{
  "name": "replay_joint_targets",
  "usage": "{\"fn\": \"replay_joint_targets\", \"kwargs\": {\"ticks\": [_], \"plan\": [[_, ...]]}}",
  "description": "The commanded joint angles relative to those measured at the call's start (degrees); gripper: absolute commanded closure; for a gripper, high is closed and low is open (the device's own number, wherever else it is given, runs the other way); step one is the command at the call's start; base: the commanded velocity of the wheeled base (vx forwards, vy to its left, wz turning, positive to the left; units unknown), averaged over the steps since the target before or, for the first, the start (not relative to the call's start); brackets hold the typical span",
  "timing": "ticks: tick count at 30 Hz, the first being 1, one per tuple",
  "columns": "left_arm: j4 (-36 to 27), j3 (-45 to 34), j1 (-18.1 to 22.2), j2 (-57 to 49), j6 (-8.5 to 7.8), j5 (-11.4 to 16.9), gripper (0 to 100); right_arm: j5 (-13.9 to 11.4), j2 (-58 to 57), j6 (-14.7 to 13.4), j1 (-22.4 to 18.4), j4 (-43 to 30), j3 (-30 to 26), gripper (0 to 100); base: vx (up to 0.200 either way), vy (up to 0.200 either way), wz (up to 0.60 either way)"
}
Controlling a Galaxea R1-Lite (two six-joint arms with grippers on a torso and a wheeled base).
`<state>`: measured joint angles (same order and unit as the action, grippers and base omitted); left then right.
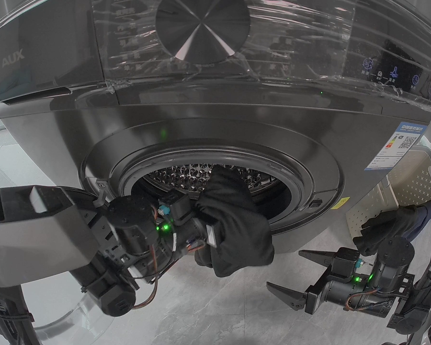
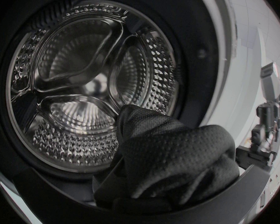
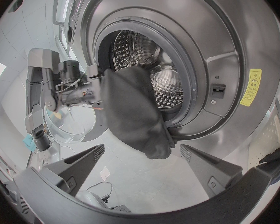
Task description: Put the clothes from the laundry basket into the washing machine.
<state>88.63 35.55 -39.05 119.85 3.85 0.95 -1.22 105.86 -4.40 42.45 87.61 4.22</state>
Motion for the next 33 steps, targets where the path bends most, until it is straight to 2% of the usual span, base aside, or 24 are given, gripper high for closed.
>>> {"fn": "replay_joint_targets", "kwargs": {"ticks": [1, 3, 12, 14, 21, 22, 25, 31, 33], "plan": [[-0.6, 17.5, 4.2, 12.7, 0.10, -2.8, 100, 0.1, 0.1, -0.2, 1.1, -0.1, -0.3, 0, 0.000, 0.000, 0.00], [-1.2, 22.3, 4.7, 15.2, -0.07, -3.8, 100, 0.1, 0.1, -0.2, 1.0, 0.0, -0.3, 0, 0.000, 0.000, 0.00], [-5.0, 36.0, 7.5, 22.2, 0.10, -4.3, 100, 0.2, 0.5, -0.4, 1.8, 0.0, -0.1, 0, 0.000, 0.000, 0.00], [-7.8, 39.5, 8.2, 22.4, 0.19, -5.5, 100, 0.2, 0.6, -0.4, 2.1, 0.0, 0.0, 0, 0.000, 0.000, 0.00], [-18.8, 52.5, 10.3, 22.4, 0.89, -6.2, 100, 0.2, 1.0, -0.4, 2.2, 0.1, 0.1, 0, 0.000, 0.000, 0.00], [-20.2, 54.6, 10.3, 22.5, 0.98, -7.0, 100, 0.2, 1.0, -0.4, 2.2, 0.1, 0.1, 0, 0.000, 0.000, 0.00], [-21.5, 56.6, 10.3, 23.2, 0.89, -9.0, 100, 0.2, 1.0, -0.4, 2.2, 0.1, 0.1, 0, 0.000, 0.000, 0.00], [-21.6, 55.6, 10.2, 22.6, 1.16, -9.7, 100, 0.2, 1.0, -0.4, 2.1, 0.1, 0.1, 0, 0.000, 0.000, 0.00], [-21.8, 53.9, 10.0, 21.7, 1.95, -10.1, 100, 0.2, 0.9, -0.4, 2.1, 0.1, 0.2, 0, 0.000, 0.000, 0.00]]}}
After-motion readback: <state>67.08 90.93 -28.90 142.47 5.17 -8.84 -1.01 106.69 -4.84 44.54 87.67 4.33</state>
